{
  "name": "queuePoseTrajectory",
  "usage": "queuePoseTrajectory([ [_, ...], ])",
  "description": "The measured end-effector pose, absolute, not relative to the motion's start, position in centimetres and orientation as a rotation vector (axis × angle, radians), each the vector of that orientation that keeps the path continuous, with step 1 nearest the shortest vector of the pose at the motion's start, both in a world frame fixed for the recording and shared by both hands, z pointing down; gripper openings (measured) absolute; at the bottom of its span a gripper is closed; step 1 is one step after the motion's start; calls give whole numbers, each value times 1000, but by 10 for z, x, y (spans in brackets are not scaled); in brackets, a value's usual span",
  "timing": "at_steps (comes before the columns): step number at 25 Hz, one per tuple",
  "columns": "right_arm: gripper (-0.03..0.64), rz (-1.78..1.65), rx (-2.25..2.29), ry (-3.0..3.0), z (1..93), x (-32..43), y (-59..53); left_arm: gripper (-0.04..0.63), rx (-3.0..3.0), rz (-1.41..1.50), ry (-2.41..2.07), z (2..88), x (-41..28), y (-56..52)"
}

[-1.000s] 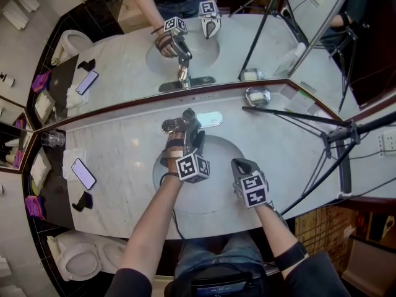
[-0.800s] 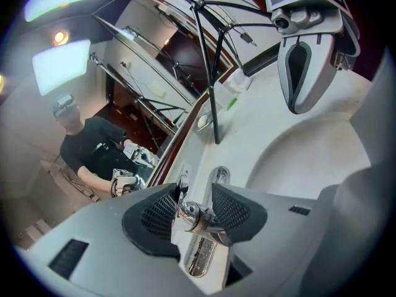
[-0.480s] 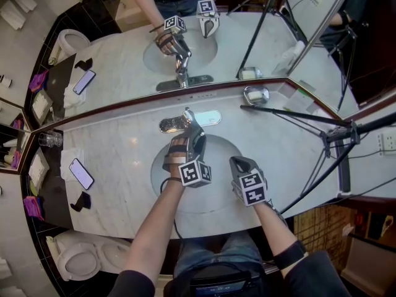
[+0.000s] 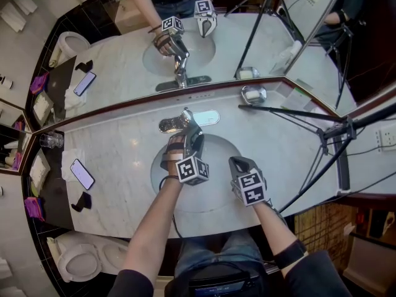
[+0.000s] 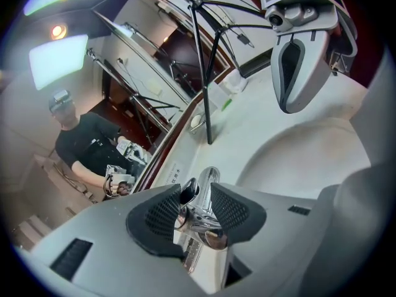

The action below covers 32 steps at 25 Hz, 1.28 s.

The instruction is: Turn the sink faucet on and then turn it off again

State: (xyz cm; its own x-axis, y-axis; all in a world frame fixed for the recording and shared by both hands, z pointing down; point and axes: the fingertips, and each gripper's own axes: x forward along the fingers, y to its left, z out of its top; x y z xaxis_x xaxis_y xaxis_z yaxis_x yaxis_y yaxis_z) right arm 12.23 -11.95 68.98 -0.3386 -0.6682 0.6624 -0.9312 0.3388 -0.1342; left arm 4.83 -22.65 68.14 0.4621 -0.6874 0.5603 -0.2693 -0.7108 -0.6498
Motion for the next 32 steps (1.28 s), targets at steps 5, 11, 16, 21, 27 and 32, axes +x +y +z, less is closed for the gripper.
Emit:
queuePoseTrajectory([
  [5, 17, 665, 1403, -2103, 683, 128, -116, 141, -2309, -1172, 850, 666, 35, -218],
  [11, 17, 622, 1405, -2134, 657, 120, -111, 129, -2388, -1084, 956, 618, 11, -200],
  [16, 17, 582, 1393, -2153, 643, 107, -100, 70, -2565, -945, 1059, 574, -13, -172],
  [21, 17, 563, 1392, -2169, 620, 90, -87, 2, -2743, -749, 1209, 537, -44, -146],
  [27, 17, 541, 1395, -2171, 607, 85, -71, 0, -2935, -578, 1364, 530, -84, -111],
  [32, 17, 527, 1413, -2185, 593, 85, -64, 0, -2972, -477, 1589, 529, -125, -86],
])
